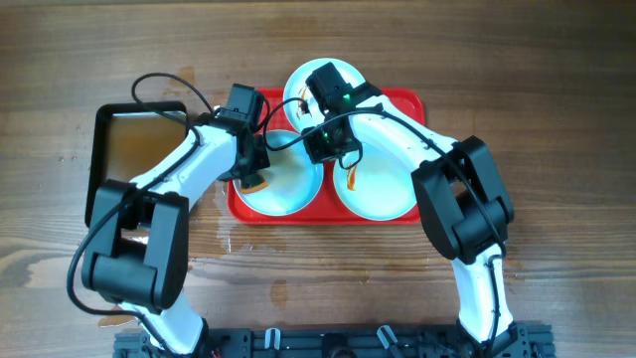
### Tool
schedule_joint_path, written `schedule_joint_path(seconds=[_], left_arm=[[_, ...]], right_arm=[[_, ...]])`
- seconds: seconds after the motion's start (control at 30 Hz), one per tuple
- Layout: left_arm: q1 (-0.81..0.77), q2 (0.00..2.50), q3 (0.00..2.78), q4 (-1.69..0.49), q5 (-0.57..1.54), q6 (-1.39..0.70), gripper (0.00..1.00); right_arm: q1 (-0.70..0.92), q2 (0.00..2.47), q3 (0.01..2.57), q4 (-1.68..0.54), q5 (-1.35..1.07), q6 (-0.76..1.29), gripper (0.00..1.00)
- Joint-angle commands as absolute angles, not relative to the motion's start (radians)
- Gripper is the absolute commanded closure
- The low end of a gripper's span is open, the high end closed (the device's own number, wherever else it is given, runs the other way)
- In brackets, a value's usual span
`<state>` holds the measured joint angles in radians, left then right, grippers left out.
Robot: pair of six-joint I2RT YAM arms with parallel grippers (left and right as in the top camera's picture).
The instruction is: Clean dirty plates on tray and stack at the side
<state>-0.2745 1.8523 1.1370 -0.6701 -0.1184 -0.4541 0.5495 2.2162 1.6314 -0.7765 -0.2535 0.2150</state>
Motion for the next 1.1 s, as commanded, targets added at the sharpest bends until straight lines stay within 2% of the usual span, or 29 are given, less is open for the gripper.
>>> schedule_joint_path(seconds=[0.0,0.17,0.47,0.8,1.07], left_arm=[[-0.274,1.764,1.126,-0.669,-0.085,-0.45,0.96],[-0.285,1.752,1.126,-0.597,0.154,-0.45,0.96],[-0.336,1.917,1.126,-0.542,0.161,-0.453,0.96],[-0.331,1.99,1.126,-0.635,-0.366,-0.451,0.96],[-0.332,1.925,1.126,-0.686,-0.556,-0.45,0.96]], right_arm=[[0.545,2.246,1.621,-0.775,-0.236,0.221,0.93],[0.545,2.246,1.621,-0.77,-0.236,0.221,0.92],[0.545,2.246,1.621,-0.771,-0.236,0.221,0.92],[0.545,2.246,1.621,-0.771,-0.236,0.22,0.92],[0.545,2.246,1.621,-0.771,-0.236,0.221,0.92]])
